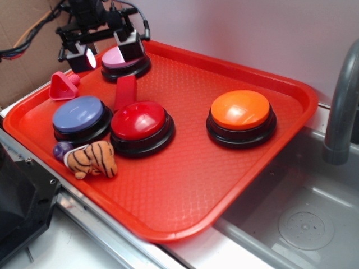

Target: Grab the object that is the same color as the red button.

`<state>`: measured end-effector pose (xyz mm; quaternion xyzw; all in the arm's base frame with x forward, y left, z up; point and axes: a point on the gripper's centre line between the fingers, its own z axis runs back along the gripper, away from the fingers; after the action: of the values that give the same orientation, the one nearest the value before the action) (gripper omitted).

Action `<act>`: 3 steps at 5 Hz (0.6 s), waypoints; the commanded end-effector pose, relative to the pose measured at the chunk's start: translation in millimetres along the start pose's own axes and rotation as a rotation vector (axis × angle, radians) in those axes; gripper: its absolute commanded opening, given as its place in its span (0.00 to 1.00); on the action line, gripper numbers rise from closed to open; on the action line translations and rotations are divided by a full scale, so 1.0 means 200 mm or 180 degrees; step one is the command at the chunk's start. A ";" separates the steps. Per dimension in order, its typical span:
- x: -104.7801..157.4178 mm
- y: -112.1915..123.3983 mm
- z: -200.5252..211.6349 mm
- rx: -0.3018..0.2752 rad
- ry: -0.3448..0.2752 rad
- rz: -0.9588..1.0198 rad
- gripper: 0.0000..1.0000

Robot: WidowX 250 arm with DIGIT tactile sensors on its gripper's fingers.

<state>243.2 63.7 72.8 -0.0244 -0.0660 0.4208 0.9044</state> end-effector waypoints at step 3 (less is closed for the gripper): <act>0.04 -0.02 -0.26 0.0111 -0.0107 0.0030 1.00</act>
<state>256.9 60.4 16.9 0.0005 -0.0585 0.4247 0.9034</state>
